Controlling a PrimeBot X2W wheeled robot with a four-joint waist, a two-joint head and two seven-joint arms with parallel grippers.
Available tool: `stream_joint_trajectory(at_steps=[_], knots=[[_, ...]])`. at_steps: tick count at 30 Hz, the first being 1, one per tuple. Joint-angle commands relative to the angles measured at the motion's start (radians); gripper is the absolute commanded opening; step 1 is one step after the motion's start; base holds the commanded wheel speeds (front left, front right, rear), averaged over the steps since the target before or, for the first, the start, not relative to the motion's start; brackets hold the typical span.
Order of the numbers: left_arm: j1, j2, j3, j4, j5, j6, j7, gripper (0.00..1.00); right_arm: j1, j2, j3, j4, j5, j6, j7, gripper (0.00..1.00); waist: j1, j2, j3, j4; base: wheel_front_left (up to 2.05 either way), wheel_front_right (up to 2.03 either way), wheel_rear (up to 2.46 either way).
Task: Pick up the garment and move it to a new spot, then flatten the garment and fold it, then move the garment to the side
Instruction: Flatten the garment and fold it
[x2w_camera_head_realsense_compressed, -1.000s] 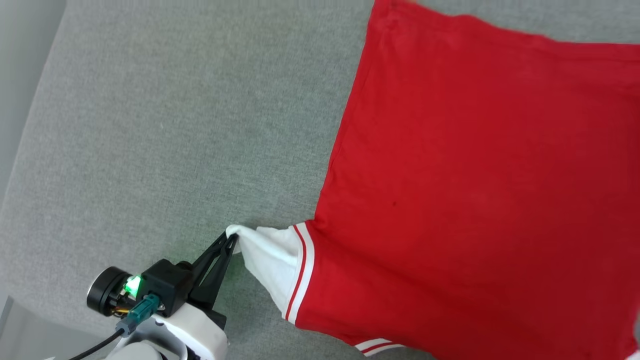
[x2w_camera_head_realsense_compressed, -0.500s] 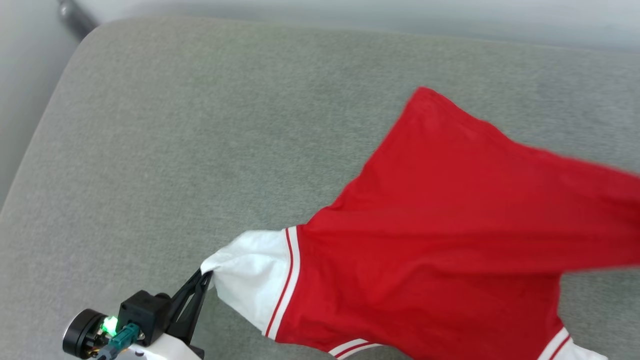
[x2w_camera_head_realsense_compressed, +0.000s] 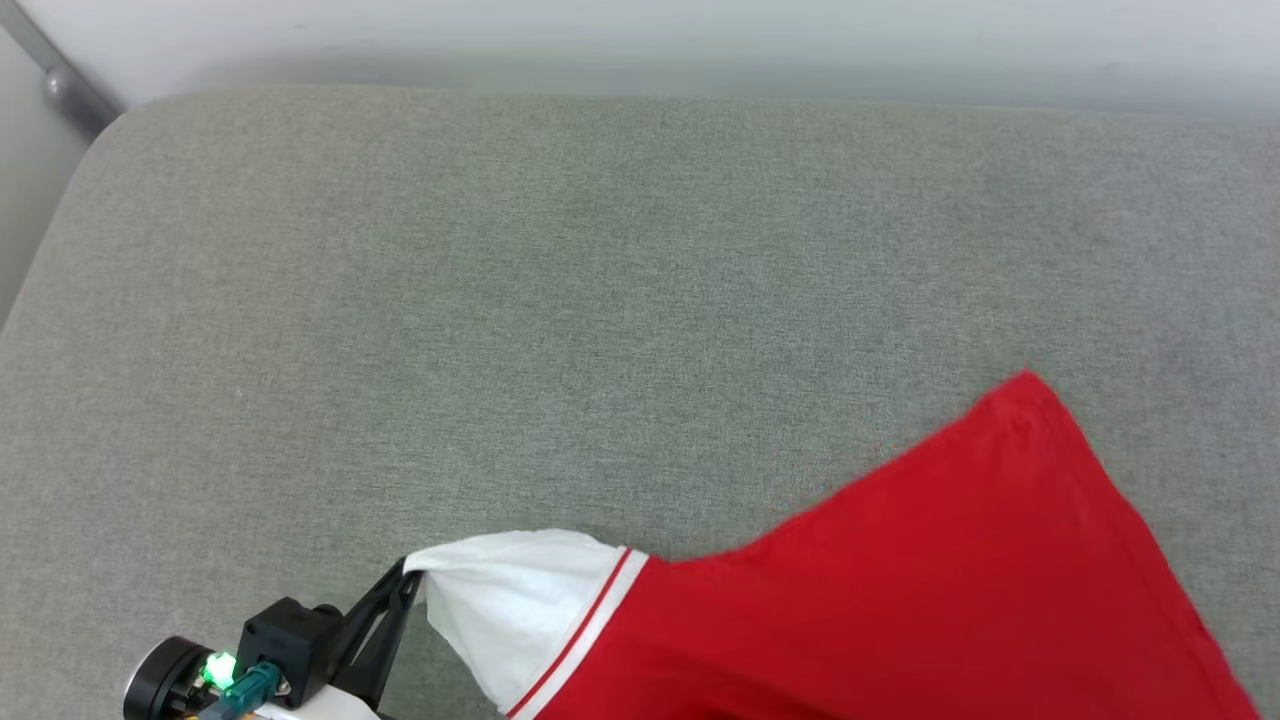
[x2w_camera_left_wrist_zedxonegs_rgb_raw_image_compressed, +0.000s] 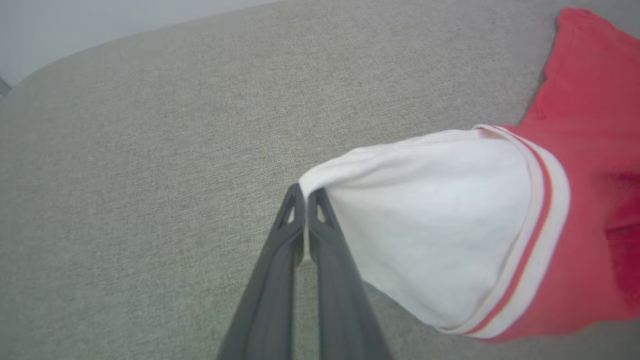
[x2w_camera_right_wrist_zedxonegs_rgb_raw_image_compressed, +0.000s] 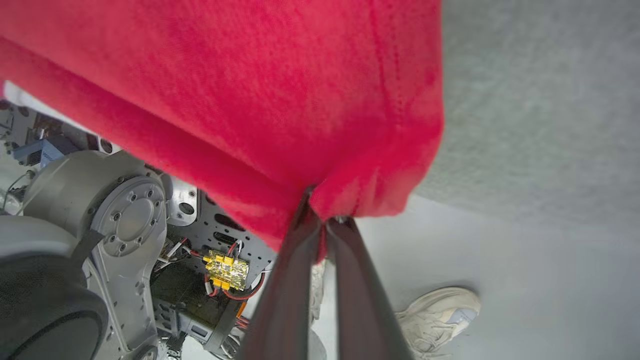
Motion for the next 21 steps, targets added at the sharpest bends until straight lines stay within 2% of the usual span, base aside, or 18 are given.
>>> stream_joint_trajectory(at_steps=[1, 6, 8, 12, 16, 21], knots=[[-0.002, -0.002, -0.001, 0.0, 0.001, -0.004, 0.002, 0.0, 0.042, 0.027, 0.002, -0.007, -0.007, -0.001, -0.016, 0.0, 0.0001, 0.0, 0.001, -0.003, 0.0, 0.0, 0.0], [-0.006, -0.007, -0.006, 0.008, -0.001, -0.008, 0.006, 0.0, 0.037, 0.077, -0.032, -0.015, -0.026, -0.001, -0.065, 0.0, 0.0001, 0.0, -0.004, -0.018, 0.0, 0.0, 0.0], [-0.007, -0.007, -0.009, 0.011, 0.0, -0.009, 0.009, 0.0, 0.014, 0.088, -0.069, -0.027, -0.036, -0.001, -0.088, 1.0, 0.0001, 0.0, -0.011, -0.025, 0.0, 0.0, 0.0], [-0.01, -0.013, -0.015, 0.011, 0.0, -0.01, 0.011, 0.0, -0.029, 0.084, -0.157, -0.079, -0.047, -0.001, -0.119, 1.0, 0.0001, 0.0, -0.022, -0.027, 0.0, 0.0, 0.0], [-0.021, -0.027, -0.02, 0.014, 0.001, -0.013, 0.008, 0.0, -0.096, 0.05, -0.25, -0.152, -0.063, -0.001, -0.125, 1.0, 0.0001, 0.0, -0.019, -0.017, 0.0, 0.0, 0.0], [-0.045, -0.051, -0.026, 0.023, 0.01, -0.022, 0.005, 0.0, -0.248, -0.025, -0.264, -0.226, -0.063, -0.001, -0.057, 1.0, 0.0001, 0.0, -0.005, 0.001, 0.0, 0.0, 0.0]])
